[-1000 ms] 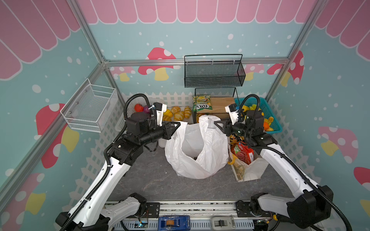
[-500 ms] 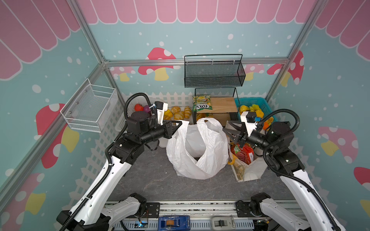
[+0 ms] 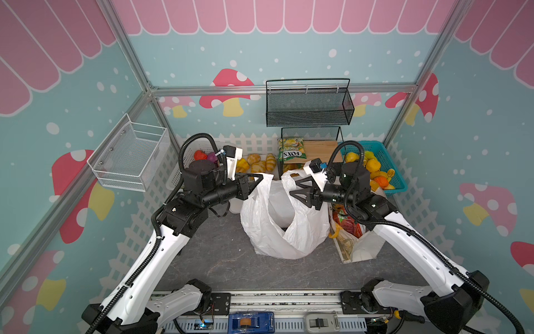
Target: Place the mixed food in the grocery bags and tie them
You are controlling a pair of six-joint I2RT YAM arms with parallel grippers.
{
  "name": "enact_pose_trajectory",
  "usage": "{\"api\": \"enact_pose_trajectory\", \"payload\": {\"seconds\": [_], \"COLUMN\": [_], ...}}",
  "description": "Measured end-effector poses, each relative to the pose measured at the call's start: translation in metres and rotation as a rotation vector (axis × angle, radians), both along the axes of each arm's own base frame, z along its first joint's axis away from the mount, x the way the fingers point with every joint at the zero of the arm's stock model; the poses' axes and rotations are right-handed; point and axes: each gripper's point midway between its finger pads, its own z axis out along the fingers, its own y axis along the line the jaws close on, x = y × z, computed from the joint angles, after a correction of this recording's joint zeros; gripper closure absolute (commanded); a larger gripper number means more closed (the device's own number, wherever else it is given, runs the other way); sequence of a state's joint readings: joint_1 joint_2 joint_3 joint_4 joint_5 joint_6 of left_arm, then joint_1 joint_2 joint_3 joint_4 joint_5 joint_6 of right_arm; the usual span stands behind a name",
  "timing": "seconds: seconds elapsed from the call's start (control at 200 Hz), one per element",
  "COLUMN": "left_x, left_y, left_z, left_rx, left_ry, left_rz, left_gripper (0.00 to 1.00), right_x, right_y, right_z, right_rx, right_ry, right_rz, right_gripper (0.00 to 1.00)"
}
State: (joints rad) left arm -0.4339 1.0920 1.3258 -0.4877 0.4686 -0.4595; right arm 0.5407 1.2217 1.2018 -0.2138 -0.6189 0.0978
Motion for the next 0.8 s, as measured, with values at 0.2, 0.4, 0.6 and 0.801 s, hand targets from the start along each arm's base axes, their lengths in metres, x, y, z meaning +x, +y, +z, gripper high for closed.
{"api": "enact_pose_trajectory", "payload": {"seconds": [0.2, 0.4, 0.6, 0.801], "left_x": [0.0, -0.001, 0.0, 0.008], "left_y": [0.0, 0.0, 0.0, 0.015], "left_z": [0.0, 0.002, 0.002, 0.01], "left_rx": [0.006, 0.011, 0.015, 0.009], "left_ry": [-0.009, -0.019, -0.025, -0.038], "left_rz": [-0.002, -0.008, -0.009, 0.042], "left_gripper": [1.0, 1.0, 1.0, 1.0], "right_x": [0.016, 0.035, 0.04, 0.032], "right_y": [0.009, 0.005, 0.009, -0.011], "right_z": [0.0, -0.001, 0.001, 0.045], "right_rx": [-0.011, -0.04, -0.041, 0.024], "right_ry": [0.001, -0.017, -0.016, -0.098], "right_rz": [-0.023, -0.107, -0.104, -0.135], "right_gripper": [0.5, 0.57, 0.92, 1.0]}}
